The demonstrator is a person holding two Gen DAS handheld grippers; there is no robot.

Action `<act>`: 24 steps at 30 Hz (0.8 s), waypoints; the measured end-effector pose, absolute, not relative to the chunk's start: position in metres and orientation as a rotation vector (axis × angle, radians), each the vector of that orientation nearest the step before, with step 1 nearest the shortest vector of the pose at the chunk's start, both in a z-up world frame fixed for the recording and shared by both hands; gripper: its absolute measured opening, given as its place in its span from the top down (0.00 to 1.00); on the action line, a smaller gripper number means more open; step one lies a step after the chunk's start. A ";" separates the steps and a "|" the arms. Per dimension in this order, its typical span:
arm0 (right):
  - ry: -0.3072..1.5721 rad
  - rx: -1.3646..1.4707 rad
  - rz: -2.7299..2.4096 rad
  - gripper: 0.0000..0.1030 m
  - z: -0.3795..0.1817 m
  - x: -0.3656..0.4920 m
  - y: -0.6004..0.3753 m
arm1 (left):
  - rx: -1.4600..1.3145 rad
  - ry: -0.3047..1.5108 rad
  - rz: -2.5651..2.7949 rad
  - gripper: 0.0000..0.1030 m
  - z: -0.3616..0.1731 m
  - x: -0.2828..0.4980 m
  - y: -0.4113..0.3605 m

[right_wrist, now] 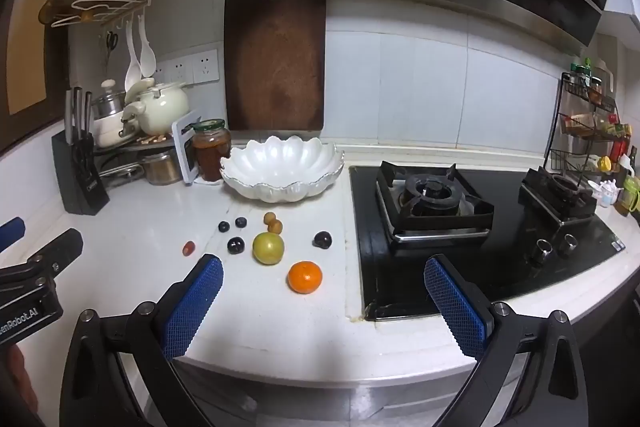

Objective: Organize fruits

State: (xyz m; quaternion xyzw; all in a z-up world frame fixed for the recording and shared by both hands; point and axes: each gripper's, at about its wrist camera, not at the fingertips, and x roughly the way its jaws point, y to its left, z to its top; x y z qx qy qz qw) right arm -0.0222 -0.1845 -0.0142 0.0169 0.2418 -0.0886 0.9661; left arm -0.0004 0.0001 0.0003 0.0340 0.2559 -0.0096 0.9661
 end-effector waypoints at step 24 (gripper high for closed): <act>0.458 0.030 -0.181 0.01 -0.006 -0.039 -0.187 | 0.069 0.483 -0.006 0.00 0.010 -0.015 0.000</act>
